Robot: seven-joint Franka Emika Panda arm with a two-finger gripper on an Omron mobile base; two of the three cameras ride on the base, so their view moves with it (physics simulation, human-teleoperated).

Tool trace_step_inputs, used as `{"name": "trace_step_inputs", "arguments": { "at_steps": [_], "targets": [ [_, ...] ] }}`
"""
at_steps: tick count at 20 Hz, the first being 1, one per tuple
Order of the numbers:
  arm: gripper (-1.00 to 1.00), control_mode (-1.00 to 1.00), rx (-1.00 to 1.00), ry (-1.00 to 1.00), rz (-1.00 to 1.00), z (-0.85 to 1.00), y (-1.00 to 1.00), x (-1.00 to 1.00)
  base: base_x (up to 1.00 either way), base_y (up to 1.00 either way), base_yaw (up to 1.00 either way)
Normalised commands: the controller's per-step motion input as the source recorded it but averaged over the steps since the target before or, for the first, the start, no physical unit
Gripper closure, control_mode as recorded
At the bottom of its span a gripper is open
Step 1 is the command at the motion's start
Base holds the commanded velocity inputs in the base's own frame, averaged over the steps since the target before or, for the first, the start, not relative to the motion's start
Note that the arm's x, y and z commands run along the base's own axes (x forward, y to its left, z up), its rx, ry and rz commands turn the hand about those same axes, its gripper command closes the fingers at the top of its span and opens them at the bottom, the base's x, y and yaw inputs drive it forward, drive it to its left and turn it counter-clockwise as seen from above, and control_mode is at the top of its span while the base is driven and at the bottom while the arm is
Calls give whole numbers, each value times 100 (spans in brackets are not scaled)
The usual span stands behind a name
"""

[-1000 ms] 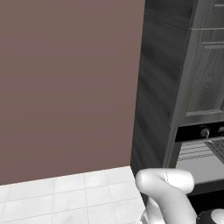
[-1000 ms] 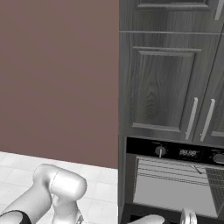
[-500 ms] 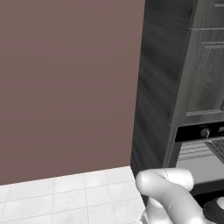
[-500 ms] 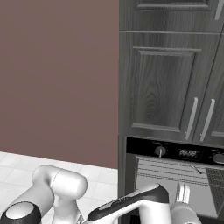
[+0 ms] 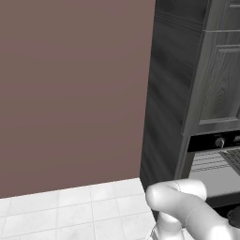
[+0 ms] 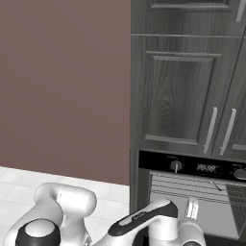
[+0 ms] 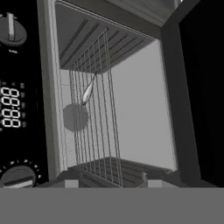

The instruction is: Take the fish from the oven and place it on the plate on the counter.

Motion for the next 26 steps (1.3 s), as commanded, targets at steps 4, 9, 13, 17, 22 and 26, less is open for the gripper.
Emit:
{"name": "trace_step_inputs", "arguments": {
  "at_steps": [4, 9, 13, 17, 22, 26],
  "targets": [
    [-100, -100, 8, -6, 0, -32, -34, 0, 0, 0, 0],
    [-100, -100, 15, -4, 2, -10, -31, 0, 0, 0, 0],
    [-100, -100, 15, -12, 13, 0, -26, 12, 0, 0, 0],
    [-100, -100, 16, -12, 22, 0, -20, 26, 0, 0, 0],
    [-100, -100, 12, -8, 26, -17, -8, 11, 0, 0, 0],
    [-100, -100, 5, -7, 21, -35, 0, 15, 0, 0, 0]
  ]
}}
